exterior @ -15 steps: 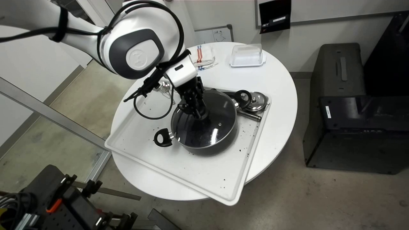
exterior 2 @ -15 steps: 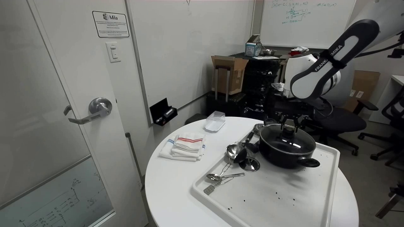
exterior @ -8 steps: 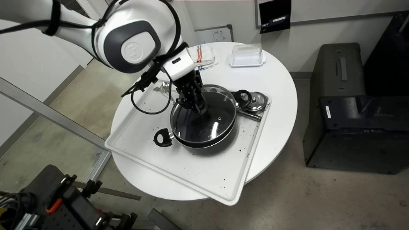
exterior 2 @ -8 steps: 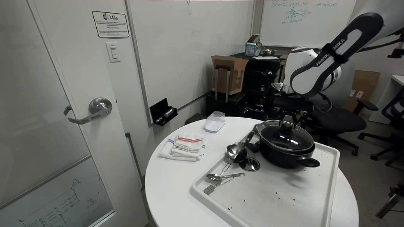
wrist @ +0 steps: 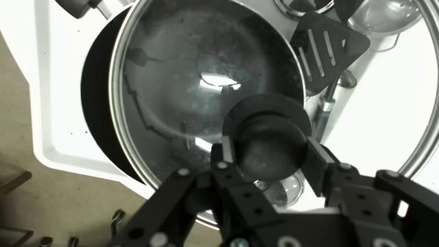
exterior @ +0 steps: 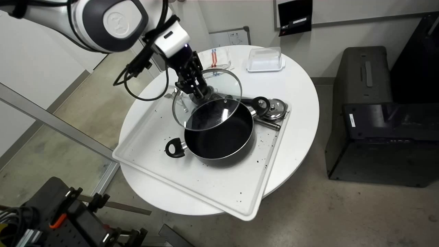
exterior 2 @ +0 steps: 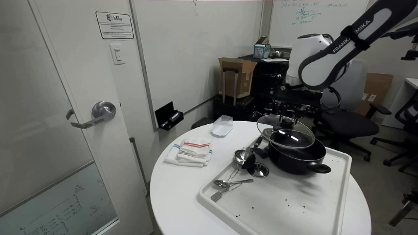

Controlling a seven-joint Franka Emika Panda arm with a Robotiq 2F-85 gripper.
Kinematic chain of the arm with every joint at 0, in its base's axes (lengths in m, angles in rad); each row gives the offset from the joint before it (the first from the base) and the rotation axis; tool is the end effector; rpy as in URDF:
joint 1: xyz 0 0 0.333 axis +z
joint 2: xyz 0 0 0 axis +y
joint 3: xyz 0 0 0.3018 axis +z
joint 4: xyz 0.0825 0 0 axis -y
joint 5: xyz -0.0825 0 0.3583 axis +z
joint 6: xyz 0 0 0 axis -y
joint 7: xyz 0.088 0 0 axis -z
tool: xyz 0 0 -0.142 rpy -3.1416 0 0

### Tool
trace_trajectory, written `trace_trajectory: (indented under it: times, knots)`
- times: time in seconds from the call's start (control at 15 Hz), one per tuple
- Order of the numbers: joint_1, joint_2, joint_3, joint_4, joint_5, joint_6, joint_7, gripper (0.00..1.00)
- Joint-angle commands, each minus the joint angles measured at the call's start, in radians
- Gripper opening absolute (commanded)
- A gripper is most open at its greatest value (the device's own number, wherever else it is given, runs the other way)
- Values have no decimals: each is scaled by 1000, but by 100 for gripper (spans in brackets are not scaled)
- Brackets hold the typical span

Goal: Take the lid of the pot

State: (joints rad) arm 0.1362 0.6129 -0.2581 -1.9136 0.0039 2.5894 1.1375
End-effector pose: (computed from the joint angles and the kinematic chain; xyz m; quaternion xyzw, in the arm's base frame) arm 0.6110 -0.0722 0.1627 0.8193 -0.5674 0.0706 0.0426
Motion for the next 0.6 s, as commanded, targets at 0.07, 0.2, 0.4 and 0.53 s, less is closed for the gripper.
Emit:
trace_trajectory:
  times: [0.07,0.2,0.4,0.53]
  knots:
    - [61,-48,21,-18,-91,-14,-12,25]
    - [86,-49,40,-19,-124,-14,-22,25]
    - [125,-49,63,-25,-174,-14,-42,25]
    - [148,-48,78,-29,-202,-16,-63,25]
